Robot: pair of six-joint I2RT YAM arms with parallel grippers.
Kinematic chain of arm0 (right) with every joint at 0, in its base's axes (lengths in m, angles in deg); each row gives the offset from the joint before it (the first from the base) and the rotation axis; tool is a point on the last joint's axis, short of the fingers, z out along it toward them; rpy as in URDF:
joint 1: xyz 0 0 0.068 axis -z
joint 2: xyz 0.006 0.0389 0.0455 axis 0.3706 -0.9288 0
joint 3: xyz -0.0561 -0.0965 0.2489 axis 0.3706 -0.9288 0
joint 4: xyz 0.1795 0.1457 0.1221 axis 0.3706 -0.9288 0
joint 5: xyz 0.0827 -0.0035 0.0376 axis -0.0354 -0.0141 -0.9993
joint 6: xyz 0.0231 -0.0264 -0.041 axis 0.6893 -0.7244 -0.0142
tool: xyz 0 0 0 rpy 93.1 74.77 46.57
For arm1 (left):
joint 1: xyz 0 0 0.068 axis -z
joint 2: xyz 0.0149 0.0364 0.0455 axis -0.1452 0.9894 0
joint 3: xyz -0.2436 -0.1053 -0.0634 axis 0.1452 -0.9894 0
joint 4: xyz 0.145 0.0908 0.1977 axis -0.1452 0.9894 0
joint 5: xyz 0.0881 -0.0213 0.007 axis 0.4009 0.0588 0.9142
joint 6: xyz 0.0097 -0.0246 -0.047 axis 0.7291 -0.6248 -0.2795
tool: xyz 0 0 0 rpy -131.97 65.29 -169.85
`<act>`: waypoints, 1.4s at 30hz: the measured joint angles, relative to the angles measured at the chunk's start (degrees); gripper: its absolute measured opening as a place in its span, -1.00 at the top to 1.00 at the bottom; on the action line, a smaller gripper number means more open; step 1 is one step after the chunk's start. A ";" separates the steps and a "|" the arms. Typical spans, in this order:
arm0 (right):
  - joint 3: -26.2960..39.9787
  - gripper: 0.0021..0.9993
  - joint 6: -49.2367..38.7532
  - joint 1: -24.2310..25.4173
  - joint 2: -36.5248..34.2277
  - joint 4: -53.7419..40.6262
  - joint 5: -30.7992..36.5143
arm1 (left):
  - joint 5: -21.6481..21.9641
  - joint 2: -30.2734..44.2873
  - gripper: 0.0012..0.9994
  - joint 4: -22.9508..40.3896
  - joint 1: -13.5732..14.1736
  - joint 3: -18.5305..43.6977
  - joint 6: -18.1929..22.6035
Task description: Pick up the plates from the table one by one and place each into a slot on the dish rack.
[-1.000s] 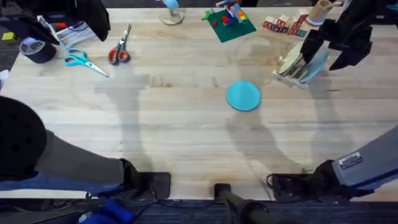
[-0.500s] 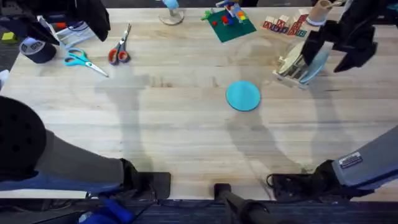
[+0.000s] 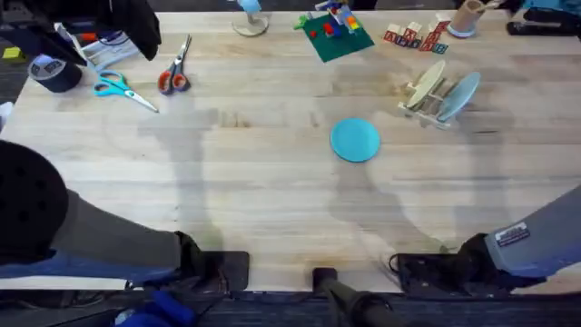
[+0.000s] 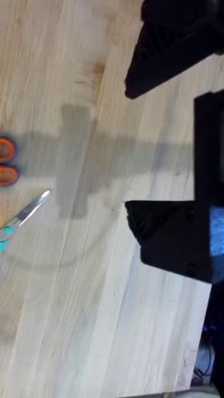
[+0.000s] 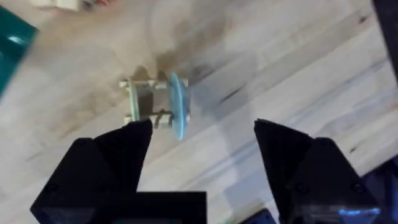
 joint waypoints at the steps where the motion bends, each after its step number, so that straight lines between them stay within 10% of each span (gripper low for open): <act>1: 2.09 -0.97 -0.15 0.00 0.22 -0.76 0.02 | -0.02 0.00 -0.99 0.00 0.02 0.00 0.00; 10: 12.78 -0.99 -0.15 0.00 4.81 -2.49 -1.71 | 0.00 0.00 -0.99 0.00 0.02 0.00 0.00; 42: 7.98 -0.99 -4.44 5.31 19.48 -2.47 -18.47 | -0.02 0.00 -0.99 0.00 0.00 0.00 0.00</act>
